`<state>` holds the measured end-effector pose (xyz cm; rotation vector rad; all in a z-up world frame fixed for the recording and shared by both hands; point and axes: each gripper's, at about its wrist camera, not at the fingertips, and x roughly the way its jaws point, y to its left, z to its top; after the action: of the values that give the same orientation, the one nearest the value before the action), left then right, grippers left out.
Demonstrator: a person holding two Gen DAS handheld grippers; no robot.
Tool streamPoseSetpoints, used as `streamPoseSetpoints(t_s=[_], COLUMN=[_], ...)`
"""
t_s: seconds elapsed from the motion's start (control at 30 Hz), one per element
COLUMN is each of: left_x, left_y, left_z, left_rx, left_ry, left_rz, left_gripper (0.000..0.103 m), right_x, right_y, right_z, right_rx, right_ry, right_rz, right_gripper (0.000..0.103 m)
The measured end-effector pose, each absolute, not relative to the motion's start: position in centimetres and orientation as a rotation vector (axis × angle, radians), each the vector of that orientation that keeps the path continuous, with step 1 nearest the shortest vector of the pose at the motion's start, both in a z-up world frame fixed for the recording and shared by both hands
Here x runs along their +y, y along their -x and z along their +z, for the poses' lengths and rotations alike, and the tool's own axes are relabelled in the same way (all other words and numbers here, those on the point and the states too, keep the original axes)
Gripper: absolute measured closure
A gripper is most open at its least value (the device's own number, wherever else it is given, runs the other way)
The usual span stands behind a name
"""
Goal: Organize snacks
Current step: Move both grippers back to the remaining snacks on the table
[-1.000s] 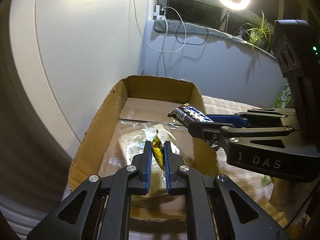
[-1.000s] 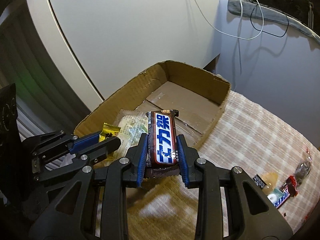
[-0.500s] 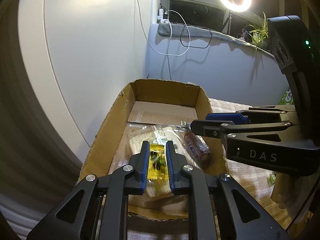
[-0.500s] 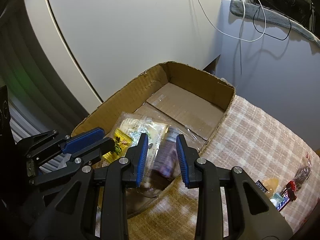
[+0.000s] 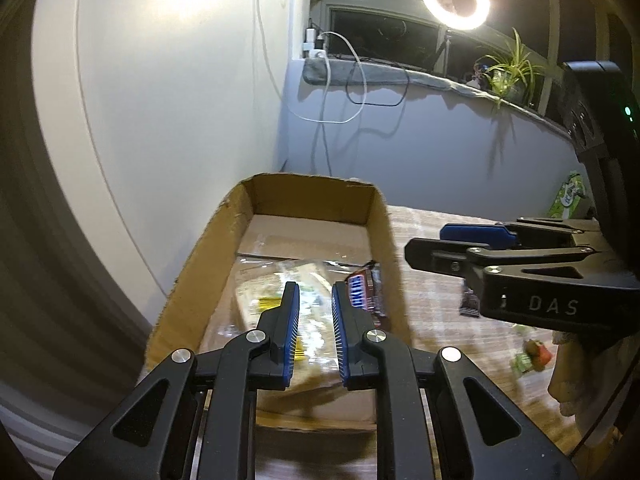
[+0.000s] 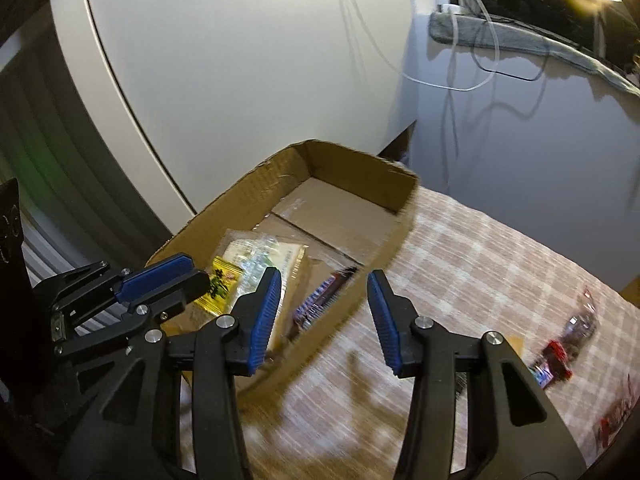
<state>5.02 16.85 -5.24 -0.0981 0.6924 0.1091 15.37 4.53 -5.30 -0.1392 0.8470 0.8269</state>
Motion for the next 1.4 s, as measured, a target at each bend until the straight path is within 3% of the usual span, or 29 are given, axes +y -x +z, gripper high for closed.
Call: streamPoseSetpoints(t_s=[0.13,0.27,0.33,0.4,0.87,1.0,1.4], left_x=[14.9,12.8,11.9,10.9,3.8,0.5,-5.2], left_y=[-5.1,-5.3,-5.5,-5.5,-6.0,-5.9,-7.0], left_z=[-4.9,-4.7,-4.7,-4.6,-6.4,-7.6,-11.1], left_rx=[0.688,0.692,0.693,0.694,0.778,0.813,0.882], left_ry=[0.091,0.084,0.085,0.086,0.111,0.074,-0.085], left_rz=[0.073,0.028,0.009,-0.012,-0.213,-0.287,-0.34], left_gripper=[0.081,0.073,0.065,0.064,0.063,0.051,0.051], right_x=[1.6,-1.9,-3.9,-6.1,-19.4,-22.2,-26.3], right_y=[-15.1,-15.1,-15.3,-15.4,-16.1,-16.4,-19.2], right_z=[-5.0,-4.9,-4.9,-4.9,-6.6,-7.8,-12.3], right_rx=[0.826,0.813,0.814,0.804,0.826,0.851,0.953], right_ry=[0.115,0.1,0.083,0.068,0.022,0.009,-0.05], right_rz=[0.79,0.741,0.714,0.677,0.414,0.35,0.292], right_gripper=[0.043,0.04,0.033,0.03,0.029,0.029,0.029])
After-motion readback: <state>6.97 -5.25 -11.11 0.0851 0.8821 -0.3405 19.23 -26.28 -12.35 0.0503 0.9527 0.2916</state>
